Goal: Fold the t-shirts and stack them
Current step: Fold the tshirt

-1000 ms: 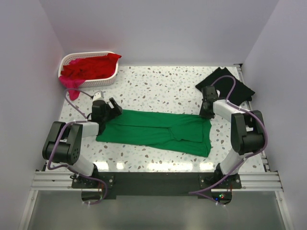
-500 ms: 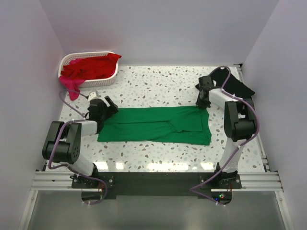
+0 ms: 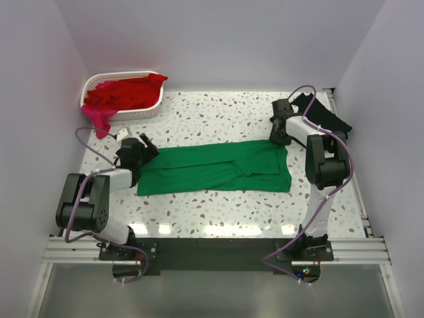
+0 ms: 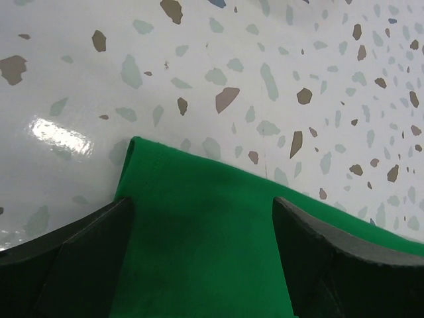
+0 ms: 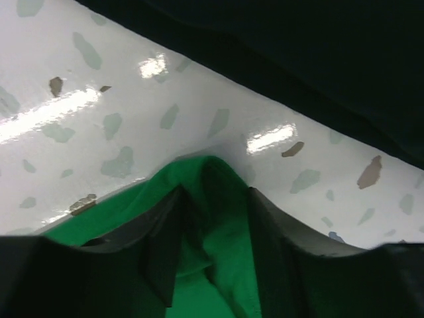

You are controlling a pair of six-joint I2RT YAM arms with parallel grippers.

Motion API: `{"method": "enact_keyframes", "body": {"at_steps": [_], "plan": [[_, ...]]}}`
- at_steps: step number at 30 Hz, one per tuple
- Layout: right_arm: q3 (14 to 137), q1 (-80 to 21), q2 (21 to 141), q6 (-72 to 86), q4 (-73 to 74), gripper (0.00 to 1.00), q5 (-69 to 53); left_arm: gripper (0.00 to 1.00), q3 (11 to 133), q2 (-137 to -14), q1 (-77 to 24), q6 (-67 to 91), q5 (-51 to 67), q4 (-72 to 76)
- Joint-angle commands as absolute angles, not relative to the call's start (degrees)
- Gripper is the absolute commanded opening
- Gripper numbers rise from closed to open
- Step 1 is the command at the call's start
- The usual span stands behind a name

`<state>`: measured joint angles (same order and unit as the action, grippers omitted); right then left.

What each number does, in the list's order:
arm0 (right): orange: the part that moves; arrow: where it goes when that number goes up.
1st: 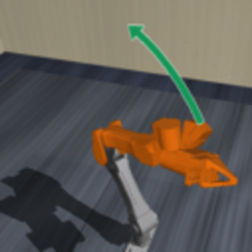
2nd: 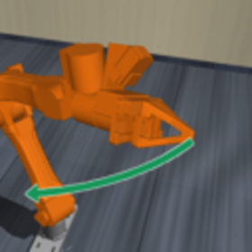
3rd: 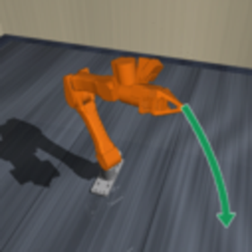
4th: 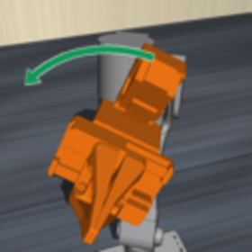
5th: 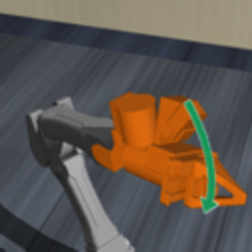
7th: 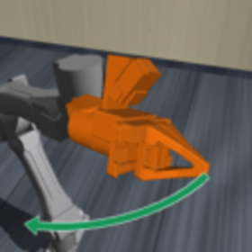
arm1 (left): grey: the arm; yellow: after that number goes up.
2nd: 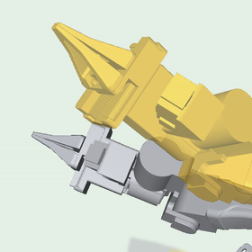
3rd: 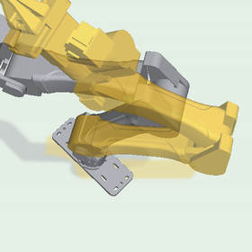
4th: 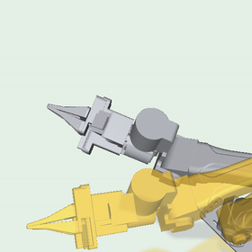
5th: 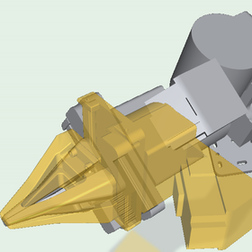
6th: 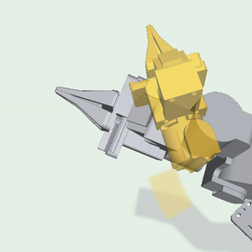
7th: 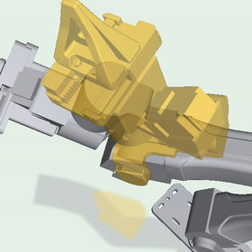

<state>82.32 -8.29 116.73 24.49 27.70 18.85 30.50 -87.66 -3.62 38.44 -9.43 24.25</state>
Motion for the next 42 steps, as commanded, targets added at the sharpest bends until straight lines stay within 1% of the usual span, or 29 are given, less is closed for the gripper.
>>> {"method": "enact_keyframes", "body": {"at_steps": [1, 4, 12, 16, 18, 21, 24, 27, 33, 38, 42], "plan": [[80.9, -7.8, 112.9, 24.2, 30.9, 0.5, 24.9, 0.9, 28.5, -82.2, -3.1, 38.4, -12.3, 24.2], [80.3, -7.9, 110.2, 24.1, 31.3, 0.55, 24.9, 0.9, 27.9, -79.2, -4.7, 37.4, -12.9, 24.0], [75.9, -8.0, 101.7, 23.6, 30.8, 0.59, 24.7, 0.9, 29.9, -73.4, -12.0, 34.7, -21.8, 18.4], [74.0, -8.3, 98.5, 23.2, 30.7, 0.6, 23.8, 0.9, 29.9, -71.7, -14.2, 34.1, -22.0, 18.4], [72.5, -9.0, 97.7, 23.0, 30.1, 0.6, 21.2, 0.9, 30.1, -71.9, -14.9, 33.8, -21.1, 18.9], [68.8, -10.7, 95.8, 22.8, 27.8, 0.59, 15.5, 0.9, 30.1, -72.3, -16.3, 33.4, -18.4, 20.3], [63.9, -15.7, 93.3, 23.5, 25.6, 0.57, 13.5, 0.9, 29.6, -72.5, -18.9, 32.8, -18.0, 22.4], [60.0, -23.5, 91.1, 24.6, 23.8, 0.53, 10.7, 0.9, 30.4, -74.6, -19.2, 32.3, -17.2, 23.4], [55.9, -33.6, 85.0, 27.3, 23.0, 0.5, 14.2, 0.9, 31.5, -77.6, -19.2, 31.9, -17.6, 23.5], [55.0, -36.2, 84.9, 27.2, 21.6, 0.46, 12.1, 0.91, 31.6, -78.3, -19.2, 31.8, -17.5, 23.8], [56.2, -37.3, 88.4, 26.6, 21.0, 0.43, 11.0, 0.91, 31.7, -79.0, -19.2, 31.5, -17.8, 23.7]]}}
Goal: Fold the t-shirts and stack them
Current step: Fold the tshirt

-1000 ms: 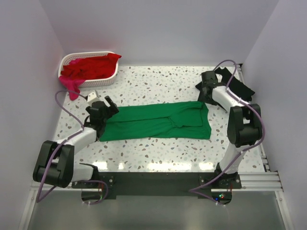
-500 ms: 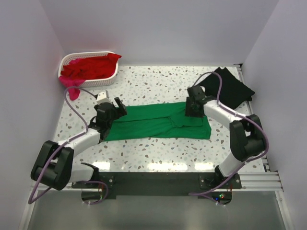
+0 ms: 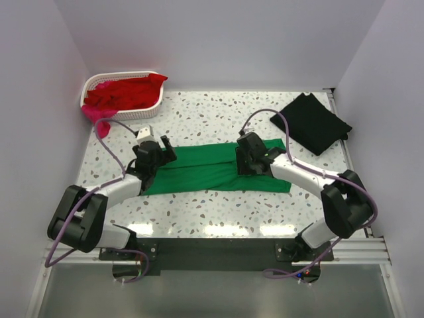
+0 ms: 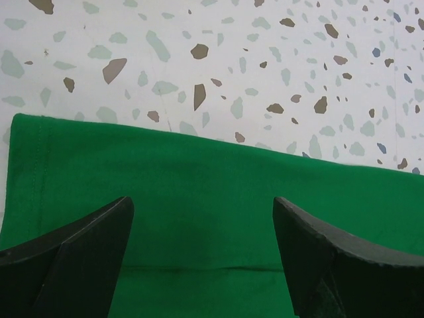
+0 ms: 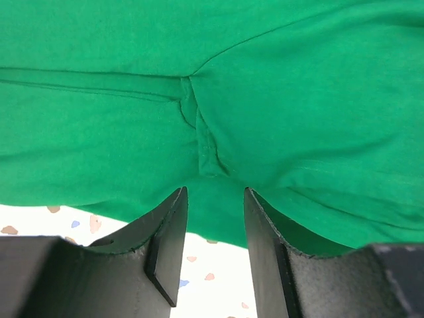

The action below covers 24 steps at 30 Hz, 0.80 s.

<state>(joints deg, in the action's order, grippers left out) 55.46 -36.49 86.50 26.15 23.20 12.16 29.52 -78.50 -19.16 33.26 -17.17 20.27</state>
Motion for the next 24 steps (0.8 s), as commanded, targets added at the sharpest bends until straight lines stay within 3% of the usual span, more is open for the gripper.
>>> {"method": "enact_keyframes", "body": {"at_steps": [1, 16, 24], "plan": [[56.3, -37.5, 89.5, 26.5, 20.9, 0.43, 10.7, 0.91, 31.7, -79.0, -19.2, 31.4, -18.0, 23.7], [58.9, -38.2, 96.7, 25.7, 19.6, 0.41, 10.8, 0.92, 32.0, -80.8, -18.8, 30.8, -19.0, 23.8], [60.1, -38.3, 98.0, 25.6, 20.7, 0.31, 13.0, 0.92, 32.0, -81.3, -18.5, 30.9, -18.8, 24.0]]}}
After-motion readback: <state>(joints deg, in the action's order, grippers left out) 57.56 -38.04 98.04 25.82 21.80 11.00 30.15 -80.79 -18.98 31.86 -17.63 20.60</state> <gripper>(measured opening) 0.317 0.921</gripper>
